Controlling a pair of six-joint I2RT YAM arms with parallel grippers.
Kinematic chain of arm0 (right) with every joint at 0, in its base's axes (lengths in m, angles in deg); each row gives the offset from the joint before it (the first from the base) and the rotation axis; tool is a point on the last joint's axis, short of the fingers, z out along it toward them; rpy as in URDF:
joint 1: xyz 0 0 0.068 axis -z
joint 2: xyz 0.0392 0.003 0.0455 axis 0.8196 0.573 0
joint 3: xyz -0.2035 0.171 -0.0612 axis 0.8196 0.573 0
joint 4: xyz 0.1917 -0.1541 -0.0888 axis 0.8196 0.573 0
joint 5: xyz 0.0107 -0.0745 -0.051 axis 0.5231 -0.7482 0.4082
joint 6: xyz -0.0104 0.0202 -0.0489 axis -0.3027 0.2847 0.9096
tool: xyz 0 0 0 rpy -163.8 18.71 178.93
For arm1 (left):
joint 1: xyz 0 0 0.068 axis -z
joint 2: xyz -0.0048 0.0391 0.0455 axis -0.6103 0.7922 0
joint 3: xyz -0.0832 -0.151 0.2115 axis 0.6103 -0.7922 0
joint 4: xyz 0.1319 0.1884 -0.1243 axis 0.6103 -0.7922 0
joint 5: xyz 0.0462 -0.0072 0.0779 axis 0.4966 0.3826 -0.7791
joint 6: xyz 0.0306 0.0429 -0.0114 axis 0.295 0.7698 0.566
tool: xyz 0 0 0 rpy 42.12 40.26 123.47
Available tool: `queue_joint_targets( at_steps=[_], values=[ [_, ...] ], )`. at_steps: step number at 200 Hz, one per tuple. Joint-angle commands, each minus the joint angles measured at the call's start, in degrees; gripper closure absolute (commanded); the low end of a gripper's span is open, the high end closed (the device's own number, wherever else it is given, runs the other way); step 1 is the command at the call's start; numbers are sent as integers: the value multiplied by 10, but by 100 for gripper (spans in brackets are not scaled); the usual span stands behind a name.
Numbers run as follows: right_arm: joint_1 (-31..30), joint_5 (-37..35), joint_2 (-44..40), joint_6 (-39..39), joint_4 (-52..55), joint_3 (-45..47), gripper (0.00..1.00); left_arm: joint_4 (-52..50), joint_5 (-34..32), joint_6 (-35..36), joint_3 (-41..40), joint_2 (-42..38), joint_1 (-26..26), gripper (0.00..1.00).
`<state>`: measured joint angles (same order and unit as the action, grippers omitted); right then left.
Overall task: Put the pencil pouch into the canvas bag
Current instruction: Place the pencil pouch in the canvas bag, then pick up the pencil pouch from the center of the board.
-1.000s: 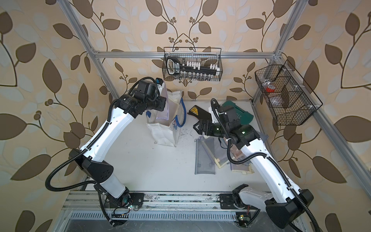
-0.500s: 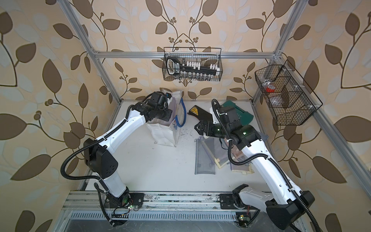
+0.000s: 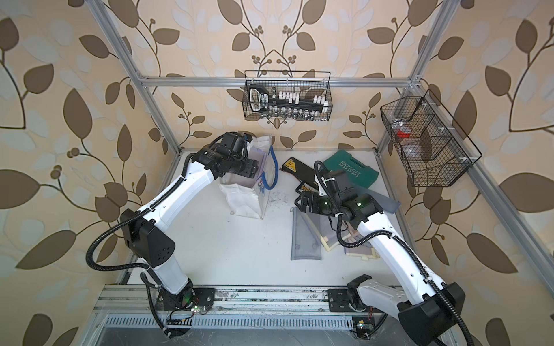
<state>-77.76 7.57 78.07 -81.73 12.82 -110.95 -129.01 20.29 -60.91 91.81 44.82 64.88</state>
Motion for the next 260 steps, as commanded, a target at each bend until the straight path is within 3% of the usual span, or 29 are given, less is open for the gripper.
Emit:
queue_joint_targets(
  at_steps=[1,58,95,120,160,218,260],
  values=[
    [17,-10,-11,3,-11,38,0,-31,-4,-25,7,-71,-6,17],
    [104,28,20,18,-64,154,1,-52,96,-110,-129,-233,28,7],
    [130,54,70,23,-103,182,1,-33,138,-183,-241,-315,137,6],
    [131,58,117,28,-128,181,2,32,178,-254,-324,-350,203,5],
    [131,74,181,16,-184,191,8,90,184,-304,-378,-363,227,5],
    [117,90,210,5,-236,217,38,78,179,-284,-327,-325,227,5],
    [109,90,209,5,-255,234,78,94,180,-301,-344,-328,226,6]
  ],
)
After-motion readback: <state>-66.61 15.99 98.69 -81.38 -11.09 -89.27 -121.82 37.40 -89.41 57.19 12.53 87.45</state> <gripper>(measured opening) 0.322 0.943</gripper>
